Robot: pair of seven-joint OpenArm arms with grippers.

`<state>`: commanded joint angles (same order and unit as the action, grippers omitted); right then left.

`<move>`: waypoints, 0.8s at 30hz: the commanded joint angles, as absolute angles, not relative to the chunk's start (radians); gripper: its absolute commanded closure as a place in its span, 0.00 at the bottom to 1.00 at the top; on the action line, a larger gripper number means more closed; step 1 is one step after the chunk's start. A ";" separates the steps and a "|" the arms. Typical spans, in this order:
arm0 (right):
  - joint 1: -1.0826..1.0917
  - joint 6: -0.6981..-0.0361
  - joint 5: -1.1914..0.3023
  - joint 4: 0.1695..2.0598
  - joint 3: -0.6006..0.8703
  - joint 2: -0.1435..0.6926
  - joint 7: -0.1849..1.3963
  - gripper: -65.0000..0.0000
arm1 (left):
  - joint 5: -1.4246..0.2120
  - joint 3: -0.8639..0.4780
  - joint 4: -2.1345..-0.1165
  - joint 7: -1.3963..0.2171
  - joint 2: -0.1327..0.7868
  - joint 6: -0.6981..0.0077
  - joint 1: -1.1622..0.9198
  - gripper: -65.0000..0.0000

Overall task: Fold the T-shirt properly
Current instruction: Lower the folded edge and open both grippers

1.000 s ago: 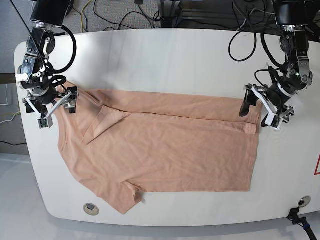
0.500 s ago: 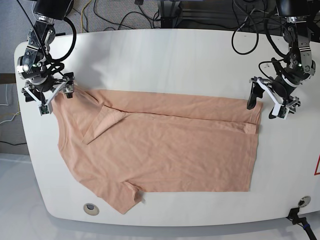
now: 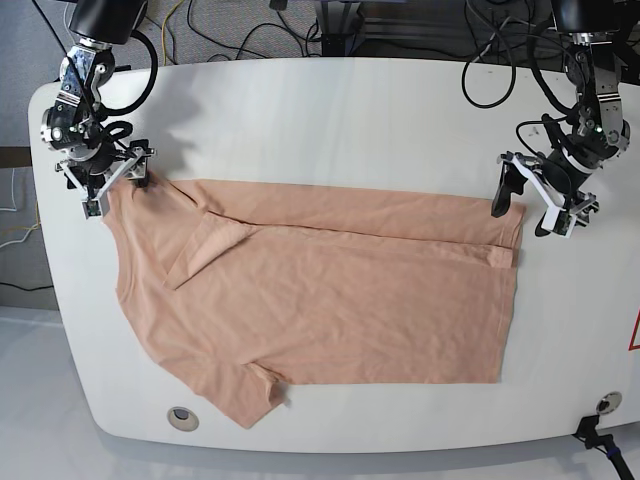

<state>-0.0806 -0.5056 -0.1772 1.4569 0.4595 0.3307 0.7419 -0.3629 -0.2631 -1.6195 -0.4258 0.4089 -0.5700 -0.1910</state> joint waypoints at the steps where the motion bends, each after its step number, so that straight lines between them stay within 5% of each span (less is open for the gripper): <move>1: -0.077 -0.506 -0.177 1.446 0.461 0.321 0.742 0.33 | -0.363 -0.263 -1.620 -0.426 0.409 -0.570 -0.191 0.26; 5: -0.077 -0.542 -0.177 1.434 0.489 0.314 0.742 0.56 | -0.363 -0.263 -1.620 -0.426 0.409 -0.565 -0.188 0.26; 10: -0.077 -0.550 -0.176 1.434 0.492 0.291 0.742 1.00 | -0.363 -0.265 -1.613 -0.427 0.409 -0.564 -0.183 0.26; 24: -0.084 -0.552 -0.176 1.437 0.492 0.272 0.742 1.00 | -0.367 -0.306 -1.442 -0.429 0.403 -0.568 -0.124 0.14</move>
<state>-0.0836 -0.5516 -0.1757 1.4369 0.4918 0.2723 0.7419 -0.3675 -0.3061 -1.4415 -0.4289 0.4028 -0.5685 -0.1235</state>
